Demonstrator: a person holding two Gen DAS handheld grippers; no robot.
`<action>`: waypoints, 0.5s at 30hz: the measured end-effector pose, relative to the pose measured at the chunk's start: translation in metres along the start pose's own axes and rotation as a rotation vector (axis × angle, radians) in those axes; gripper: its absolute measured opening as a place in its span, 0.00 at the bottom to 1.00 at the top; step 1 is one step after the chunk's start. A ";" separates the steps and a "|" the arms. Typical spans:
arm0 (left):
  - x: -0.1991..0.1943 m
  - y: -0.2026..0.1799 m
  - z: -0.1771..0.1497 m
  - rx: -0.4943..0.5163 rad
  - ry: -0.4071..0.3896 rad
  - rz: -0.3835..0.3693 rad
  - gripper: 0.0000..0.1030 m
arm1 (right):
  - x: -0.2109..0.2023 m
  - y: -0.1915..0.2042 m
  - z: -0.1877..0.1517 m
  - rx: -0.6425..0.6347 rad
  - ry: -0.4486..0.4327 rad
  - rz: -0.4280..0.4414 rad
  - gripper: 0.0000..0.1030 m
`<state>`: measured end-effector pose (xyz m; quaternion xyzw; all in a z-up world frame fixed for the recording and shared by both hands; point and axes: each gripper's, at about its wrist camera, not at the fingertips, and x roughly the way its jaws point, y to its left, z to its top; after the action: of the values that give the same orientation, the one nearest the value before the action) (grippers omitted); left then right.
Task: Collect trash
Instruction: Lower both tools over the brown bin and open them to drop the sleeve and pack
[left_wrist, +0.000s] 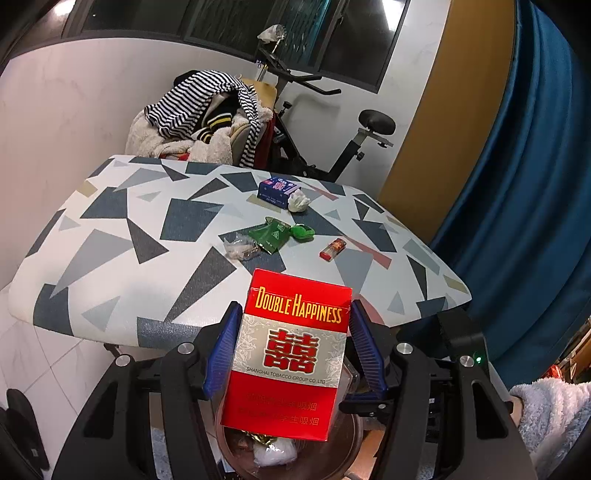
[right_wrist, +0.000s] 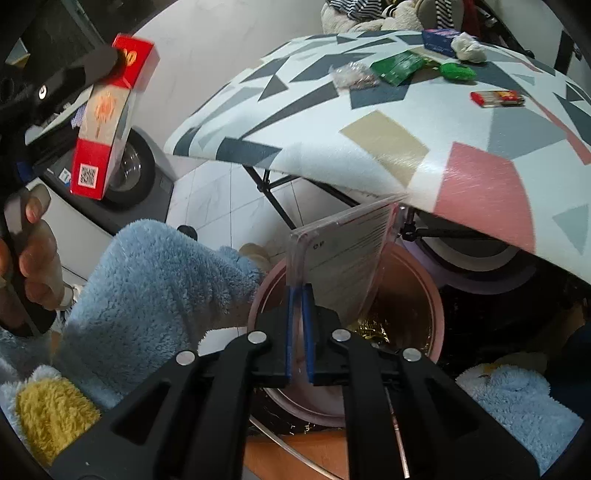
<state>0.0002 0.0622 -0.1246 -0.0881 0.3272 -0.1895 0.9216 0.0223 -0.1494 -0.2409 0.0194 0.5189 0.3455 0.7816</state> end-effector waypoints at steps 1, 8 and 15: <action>0.001 0.001 0.000 -0.002 0.004 0.000 0.56 | 0.002 0.000 0.001 0.000 0.002 0.002 0.10; 0.008 0.001 -0.002 0.000 0.020 -0.001 0.56 | 0.003 -0.005 0.003 0.024 -0.014 -0.005 0.27; 0.013 -0.003 -0.005 0.003 0.037 -0.005 0.56 | -0.009 -0.016 0.005 0.058 -0.063 -0.052 0.53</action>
<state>0.0057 0.0538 -0.1353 -0.0843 0.3437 -0.1940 0.9150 0.0325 -0.1657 -0.2377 0.0393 0.5043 0.3090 0.8054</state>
